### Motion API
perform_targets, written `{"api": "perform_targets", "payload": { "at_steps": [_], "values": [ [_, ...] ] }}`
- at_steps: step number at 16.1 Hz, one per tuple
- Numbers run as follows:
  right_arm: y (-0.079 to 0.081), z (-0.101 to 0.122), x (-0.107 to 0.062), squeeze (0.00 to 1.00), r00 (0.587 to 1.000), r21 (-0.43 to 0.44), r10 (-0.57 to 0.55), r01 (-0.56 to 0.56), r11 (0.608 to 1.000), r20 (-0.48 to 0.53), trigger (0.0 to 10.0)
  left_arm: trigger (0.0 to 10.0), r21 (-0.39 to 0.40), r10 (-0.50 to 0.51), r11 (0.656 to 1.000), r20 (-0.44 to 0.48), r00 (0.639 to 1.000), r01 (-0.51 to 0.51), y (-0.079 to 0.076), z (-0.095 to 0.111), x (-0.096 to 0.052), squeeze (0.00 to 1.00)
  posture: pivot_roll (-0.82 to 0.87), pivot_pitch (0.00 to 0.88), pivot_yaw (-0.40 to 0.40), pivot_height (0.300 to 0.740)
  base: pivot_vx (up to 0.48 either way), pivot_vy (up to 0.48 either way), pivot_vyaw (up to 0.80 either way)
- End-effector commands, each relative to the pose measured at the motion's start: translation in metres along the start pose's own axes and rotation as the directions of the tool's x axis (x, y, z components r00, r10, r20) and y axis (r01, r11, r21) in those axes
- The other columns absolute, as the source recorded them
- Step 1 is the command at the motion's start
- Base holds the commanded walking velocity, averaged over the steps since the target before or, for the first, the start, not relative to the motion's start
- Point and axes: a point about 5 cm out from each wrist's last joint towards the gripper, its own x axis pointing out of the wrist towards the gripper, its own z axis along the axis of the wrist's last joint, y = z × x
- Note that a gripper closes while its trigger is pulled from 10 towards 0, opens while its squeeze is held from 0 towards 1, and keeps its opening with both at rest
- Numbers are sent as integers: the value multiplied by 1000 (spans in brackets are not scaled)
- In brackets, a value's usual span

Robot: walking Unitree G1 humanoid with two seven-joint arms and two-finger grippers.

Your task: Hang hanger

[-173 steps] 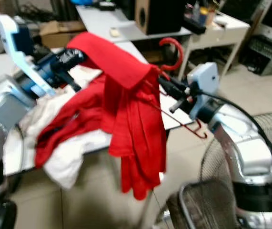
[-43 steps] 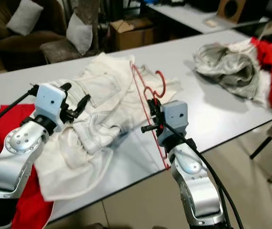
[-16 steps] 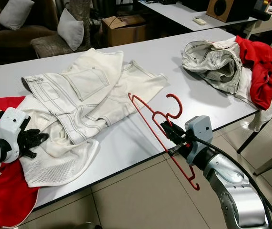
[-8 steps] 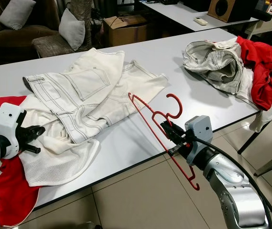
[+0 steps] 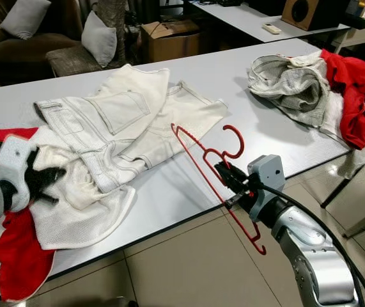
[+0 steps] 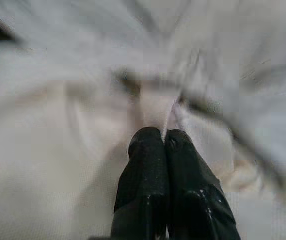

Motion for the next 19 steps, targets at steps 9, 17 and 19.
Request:
{"api": "perform_targets", "payload": {
  "at_steps": [9, 17, 19],
  "values": [
    [18, 56, 2, 0, 929, 115, 212, -257, 960, 303, 10000, 0, 125, -84, 992, 621, 780, 7, 17, 179, -29, 0, -52, 0, 25, 740, 0, 0, 0],
    [14, 81, -1, 0, 884, 156, 204, -293, 943, 421, 10000, 0, 256, -244, 964, 730, 638, 76, -1, 236, -30, 0, -60, 0, 34, 740, 0, 0, 0],
    [13, 79, -3, 0, 888, 172, 192, -285, 943, 418, 10000, 0, 229, -231, 968, 677, 699, 98, -3, 217, -11, 0, -61, 0, 34, 740, 0, 0, 0]
  ]
}}
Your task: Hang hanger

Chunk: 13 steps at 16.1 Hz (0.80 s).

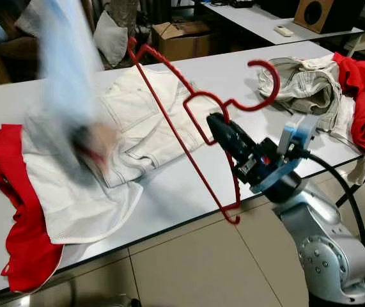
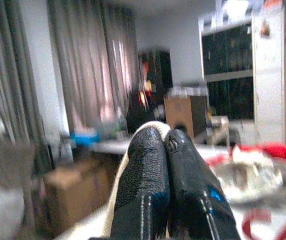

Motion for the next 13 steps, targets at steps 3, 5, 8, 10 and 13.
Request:
{"api": "perform_targets", "payload": {
  "at_steps": [3, 5, 8, 10, 13],
  "values": [
    [0, 3, -4, 0, 1000, -4, -5, 5, 1000, -8, 10000, 0, 0, -31, 1000, -36, 999, 31, -7, -7, 0, 0, -63, 0, 29, 740, 0, 0, 0],
    [-3, 5, -5, 0, 1000, 5, -24, 23, 1000, 10, 10000, 0, 48, -23, 998, -158, 987, 31, -15, -30, 1, 0, -56, 0, 20, 740, 0, 0, 0],
    [-17, 18, -5, 0, 982, 49, -134, 128, 991, 132, 10000, 0, -83, -47, 996, -272, 961, 25, -58, -87, 19, 0, -58, 0, 17, 740, 0, 0, 0],
    [-28, 19, -12, 0, 960, 46, -238, 234, 971, 144, 10000, 10000, -176, -109, 983, -306, 946, 56, -101, -119, 36, 0, -71, 0, 26, 740, 0, 0, 0],
    [-54, 8, -29, 0, 880, -7, -472, 473, 881, 54, 10000, 10000, -268, -242, 950, -296, 924, 163, -135, -127, 43, 1000, -85, 0, 40, 740, 0, 0, 0]
  ]
}}
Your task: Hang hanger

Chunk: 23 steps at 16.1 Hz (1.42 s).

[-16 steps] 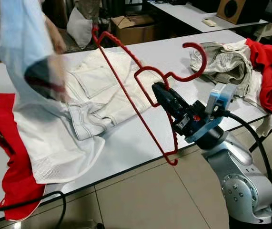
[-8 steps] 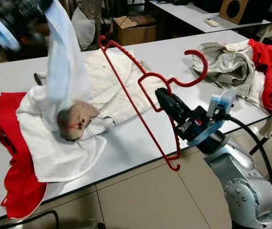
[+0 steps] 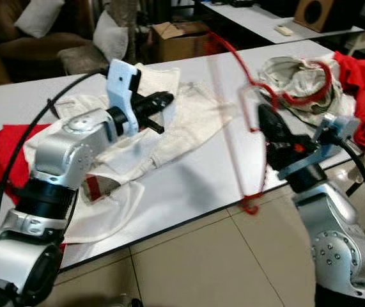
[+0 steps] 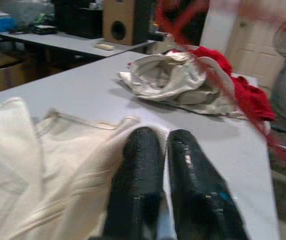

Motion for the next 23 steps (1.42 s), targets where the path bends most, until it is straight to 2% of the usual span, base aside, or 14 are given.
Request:
{"api": "perform_targets", "payload": {
  "at_steps": [1, 3, 4, 5, 7, 8, 9, 10, 11, 12, 13, 15, 16, 23],
  "values": [
    [-4, -2, -3, 0, 999, -24, -35, 35, 999, -21, 10000, 10000, 24, -40, 999, -8, 999, 41, -9, 0, 3, 1000, -91, 0, 48, 740, 0, 0, 0],
    [0, -7, -6, 0, 998, -38, -26, 23, 999, -60, 10000, 10000, 74, -111, 991, -52, 992, 114, -17, -8, 3, 1000, -100, 0, 57, 740, 0, 0, 0],
    [1, -18, -9, 0, 990, -77, -27, 16, 997, -142, 10000, 10000, 165, -179, 966, -121, 976, 198, -21, -15, -2, 1000, -108, 0, 65, 740, 0, 0, 0],
    [1, -30, -15, 0, 976, -118, -34, 9, 993, -216, 10000, 10000, 266, -236, 923, -185, 954, 280, -21, -19, -10, 1000, -112, 0, 66, 740, 0, 0, 0],
    [2, -38, -20, 0, 968, -125, -39, 8, 992, -246, 10000, 10000, 413, -345, 808, -248, 905, 421, -22, -18, -24, 1000, -118, 0, 61, 740, 0, 0, 0],
    [5, -42, -21, 0, 967, -130, -39, 6, 991, -253, 10000, 10000, 492, -327, 758, -282, 902, 429, -14, -17, -31, 1000, -122, 0, 60, 740, 0, 0, 0],
    [7, -43, -21, 0, 967, -131, -35, 2, 991, -251, 10000, 10000, 510, -293, 764, -271, 917, 396, -8, -14, -33, 1000, -124, 0, 59, 740, 0, 0, 0],
    [20, -42, -16, 0, 980, -135, -15, -12, 991, -200, 10000, 10000, 415, -136, 896, -77, 988, 156, 15, 1, -42, 996, -124, 0, 51, 740, 0, 0, 0],
    [23, -41, -15, 0, 982, -134, -13, -13, 991, -187, 10000, 10000, 363, -95, 927, -20, 995, 96, 21, 4, -46, 996, -124, 0, 50, 740, 0, 0, 0],
    [28, -42, -12, 0, 986, -147, -20, -4, 989, -165, 10000, 10000, 281, 26, 958, 103, 994, -54, 32, 7, -59, 192, -124, 0, 48, 740, 0, 0, 0],
    [33, -42, -8, 0, 988, -199, -30, 0, 980, -150, 10000, 10000, 169, 157, 969, 142, 977, -180, 42, -6, -78, 102, -124, 4, 40, 740, 0, 0, 0],
    [37, -42, -4, 0, 989, -214, -44, 12, 977, -144, 10000, 10000, 142, 300, 936, 162, 940, -323, 43, -30, -106, 98, -116, 8, 13, 740, 0, 0, 238],
    [40, -43, -3, 0, 988, -226, -25, -11, 974, -155, 10000, 10000, 107, 386, 910, 134, 913, -401, 31, -51, -115, 106, -113, 10, -5, 740, 0, -480, 800],
    [30, -45, -8, 0, 978, -224, -43, -4, 975, -203, 10000, 10000, 116, 448, 885, 61, 892, -452, 5, -82, -107, 110, -122, 3, -22, 740, 0, -480, 800]
  ]
}}
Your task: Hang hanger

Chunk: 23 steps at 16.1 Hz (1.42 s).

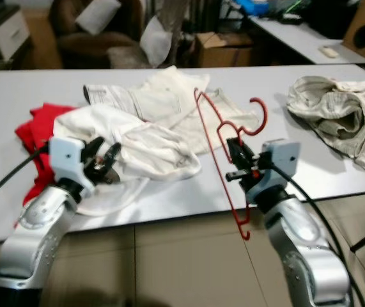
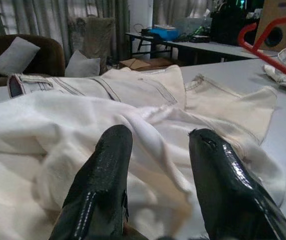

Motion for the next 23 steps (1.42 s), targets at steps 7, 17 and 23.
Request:
{"api": "perform_targets", "payload": {
  "at_steps": [7, 17, 23],
  "values": [
    [-1, -10, -13, 0, 995, 65, -87, 90, 994, -51, 10000, 10000, -29, 5, 1000, -52, 999, -7, -4, -11, 0, 43, -167, 27, -12, 740, 0, 69, 114],
    [13, -7, -13, 0, 997, 136, -59, 65, 988, -52, 10000, 10000, -16, 12, 1000, -37, 999, -13, -8, -15, 1, 35, -228, 24, -21, 740, 0, -252, 0],
    [-4, -7, -13, 0, 984, 0, -178, 178, 984, -12, 10000, 10000, -37, 34, 999, -34, 999, -35, -10, -18, -5, 0, -183, 6, -49, 740, 0, -240, 0]
  ]
}}
